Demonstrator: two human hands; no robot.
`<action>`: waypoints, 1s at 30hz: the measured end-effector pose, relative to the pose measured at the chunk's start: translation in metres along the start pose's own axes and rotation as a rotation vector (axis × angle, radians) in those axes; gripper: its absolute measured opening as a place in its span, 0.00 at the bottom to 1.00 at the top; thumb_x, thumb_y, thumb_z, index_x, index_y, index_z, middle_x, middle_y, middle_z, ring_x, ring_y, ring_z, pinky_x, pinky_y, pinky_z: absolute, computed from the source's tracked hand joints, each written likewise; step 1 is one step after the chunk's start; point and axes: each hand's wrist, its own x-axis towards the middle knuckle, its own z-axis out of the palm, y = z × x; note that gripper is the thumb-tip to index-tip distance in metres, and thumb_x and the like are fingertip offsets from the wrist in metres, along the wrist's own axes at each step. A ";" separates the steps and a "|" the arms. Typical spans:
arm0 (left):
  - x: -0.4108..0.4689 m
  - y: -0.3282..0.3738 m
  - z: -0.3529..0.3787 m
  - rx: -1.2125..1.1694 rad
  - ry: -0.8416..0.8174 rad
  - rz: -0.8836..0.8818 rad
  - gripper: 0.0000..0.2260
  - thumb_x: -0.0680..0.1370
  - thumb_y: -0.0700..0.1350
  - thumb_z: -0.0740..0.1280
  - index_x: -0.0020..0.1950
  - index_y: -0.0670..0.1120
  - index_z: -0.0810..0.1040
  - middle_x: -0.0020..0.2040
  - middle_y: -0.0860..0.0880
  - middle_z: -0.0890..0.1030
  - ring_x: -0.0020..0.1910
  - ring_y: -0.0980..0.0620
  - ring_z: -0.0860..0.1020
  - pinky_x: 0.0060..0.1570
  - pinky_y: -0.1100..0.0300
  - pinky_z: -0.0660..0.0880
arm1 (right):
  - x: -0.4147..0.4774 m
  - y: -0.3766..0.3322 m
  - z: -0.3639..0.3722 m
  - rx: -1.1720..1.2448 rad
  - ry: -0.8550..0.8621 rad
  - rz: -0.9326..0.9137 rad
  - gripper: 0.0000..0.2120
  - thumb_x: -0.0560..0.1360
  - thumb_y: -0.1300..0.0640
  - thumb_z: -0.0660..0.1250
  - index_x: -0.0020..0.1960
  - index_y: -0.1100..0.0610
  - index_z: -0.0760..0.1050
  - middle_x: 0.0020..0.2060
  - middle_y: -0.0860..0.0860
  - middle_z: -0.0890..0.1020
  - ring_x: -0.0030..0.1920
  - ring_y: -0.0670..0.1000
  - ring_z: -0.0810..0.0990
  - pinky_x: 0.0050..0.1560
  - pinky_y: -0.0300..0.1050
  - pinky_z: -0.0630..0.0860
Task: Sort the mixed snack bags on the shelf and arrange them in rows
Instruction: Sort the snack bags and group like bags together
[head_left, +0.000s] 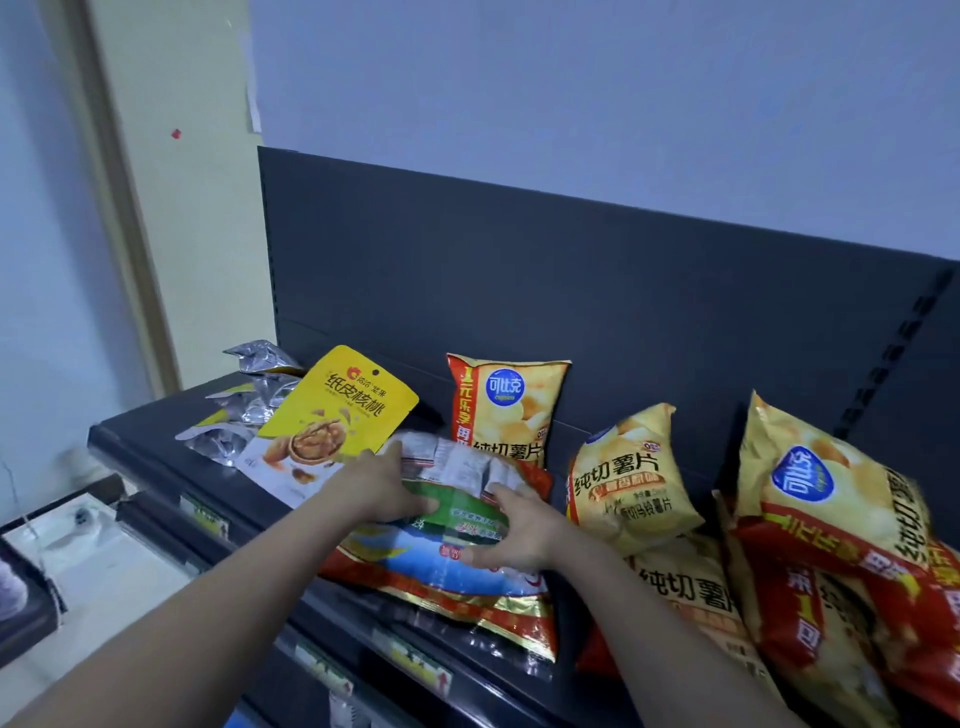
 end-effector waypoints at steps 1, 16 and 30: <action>0.004 -0.003 -0.001 -0.043 -0.012 0.003 0.44 0.71 0.65 0.69 0.78 0.49 0.51 0.72 0.41 0.65 0.69 0.40 0.68 0.62 0.51 0.70 | 0.002 0.001 0.000 0.015 0.005 0.010 0.53 0.67 0.35 0.72 0.80 0.54 0.47 0.78 0.54 0.49 0.77 0.56 0.56 0.73 0.49 0.61; 0.015 0.020 -0.056 -0.943 -0.038 0.078 0.19 0.78 0.34 0.65 0.69 0.43 0.70 0.52 0.42 0.77 0.45 0.43 0.78 0.35 0.57 0.75 | -0.050 -0.016 -0.031 0.036 0.134 -0.083 0.63 0.54 0.33 0.78 0.77 0.37 0.41 0.77 0.39 0.46 0.77 0.48 0.52 0.73 0.54 0.63; -0.005 0.006 -0.056 -0.820 0.431 0.146 0.17 0.80 0.51 0.64 0.64 0.44 0.76 0.62 0.43 0.79 0.58 0.45 0.78 0.59 0.51 0.74 | -0.094 0.001 -0.060 0.264 0.925 0.032 0.03 0.77 0.51 0.67 0.51 0.46 0.77 0.36 0.43 0.81 0.36 0.48 0.80 0.36 0.45 0.78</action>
